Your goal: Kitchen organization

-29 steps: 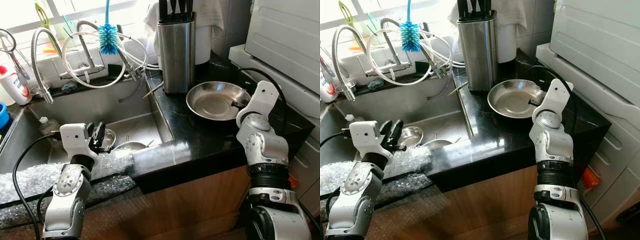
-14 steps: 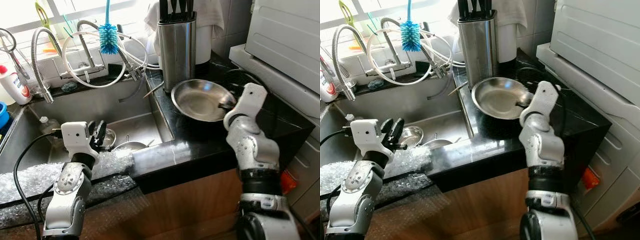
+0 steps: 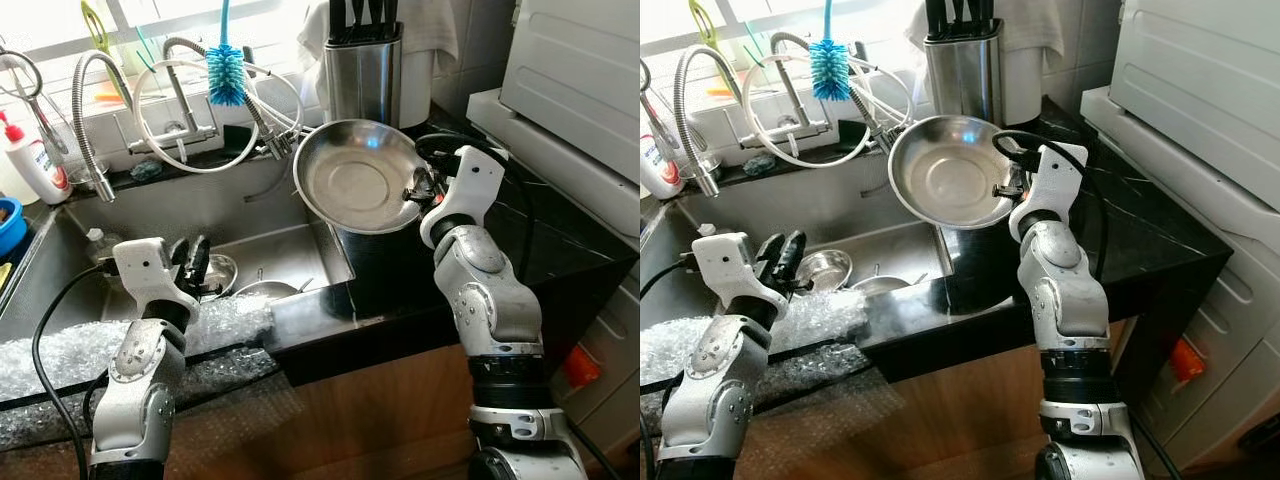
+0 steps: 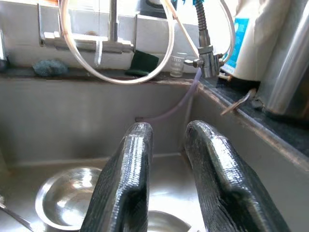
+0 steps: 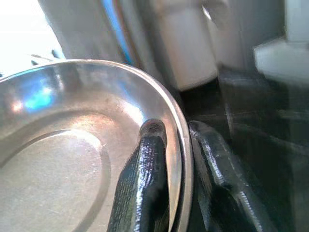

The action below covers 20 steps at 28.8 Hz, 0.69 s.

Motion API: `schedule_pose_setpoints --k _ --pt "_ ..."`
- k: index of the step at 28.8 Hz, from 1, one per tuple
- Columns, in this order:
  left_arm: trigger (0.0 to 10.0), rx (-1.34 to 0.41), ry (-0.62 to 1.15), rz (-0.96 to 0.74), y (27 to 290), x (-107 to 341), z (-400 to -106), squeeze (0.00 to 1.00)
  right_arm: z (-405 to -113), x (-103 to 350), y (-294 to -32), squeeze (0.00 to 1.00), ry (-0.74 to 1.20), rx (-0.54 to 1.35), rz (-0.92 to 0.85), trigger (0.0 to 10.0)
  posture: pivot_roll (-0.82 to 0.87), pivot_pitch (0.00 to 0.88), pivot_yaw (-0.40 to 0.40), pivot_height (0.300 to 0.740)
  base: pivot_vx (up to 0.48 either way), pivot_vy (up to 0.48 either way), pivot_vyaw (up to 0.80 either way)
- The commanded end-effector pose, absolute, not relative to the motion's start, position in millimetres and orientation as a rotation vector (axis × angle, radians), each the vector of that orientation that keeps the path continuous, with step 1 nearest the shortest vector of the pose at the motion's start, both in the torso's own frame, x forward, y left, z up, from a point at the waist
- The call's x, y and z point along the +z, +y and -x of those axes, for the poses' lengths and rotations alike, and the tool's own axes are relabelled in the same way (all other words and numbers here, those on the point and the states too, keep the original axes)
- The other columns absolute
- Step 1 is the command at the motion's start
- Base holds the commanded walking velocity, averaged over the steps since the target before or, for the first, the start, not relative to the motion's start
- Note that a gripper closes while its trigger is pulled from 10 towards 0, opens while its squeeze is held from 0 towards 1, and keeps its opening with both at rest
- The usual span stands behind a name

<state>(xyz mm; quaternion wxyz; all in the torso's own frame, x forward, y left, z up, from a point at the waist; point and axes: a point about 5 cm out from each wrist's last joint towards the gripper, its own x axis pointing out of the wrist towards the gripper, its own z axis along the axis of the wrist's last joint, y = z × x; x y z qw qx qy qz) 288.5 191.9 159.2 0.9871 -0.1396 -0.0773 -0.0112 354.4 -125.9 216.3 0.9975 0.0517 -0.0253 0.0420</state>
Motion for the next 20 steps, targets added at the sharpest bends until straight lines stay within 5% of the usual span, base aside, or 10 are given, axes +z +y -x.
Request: schedule_pose_setpoints --k 1,10,11,12,20 --pt "10.0 -0.005 -0.161 0.333 200 162 -290 0.0 -351 229 -112 0.0 -0.145 0.16 -0.063 10.0 -0.06 0.0 0.128 0.74 0.0 0.0 0.0" --pt "10.0 -0.08 -0.209 0.425 200 177 -291 0.0 -349 226 -96 0.0 -0.216 0.275 0.023 10.0 -0.04 0.0 0.118 0.74 0.0 0.0 0.0" --pt "10.0 -0.093 -0.214 0.442 198 178 -291 0.4 -350 226 -95 0.0 -0.219 0.275 0.023 10.0 -0.04 0.0 0.118 0.74 0.0 0.0 0.0" --pt "10.0 -0.1 -0.217 0.463 198 178 -291 1.0 -350 226 -95 0.0 -0.222 0.275 0.024 10.0 -0.04 0.0 0.117 0.74 0.0 0.0 0.0" --pt "10.0 -0.128 -0.234 0.59 196 182 -291 1.0 -351 227 -93 0.0 -0.255 0.288 0.059 10.0 -0.04 0.0 0.121 0.74 0.0 0.0 0.0"
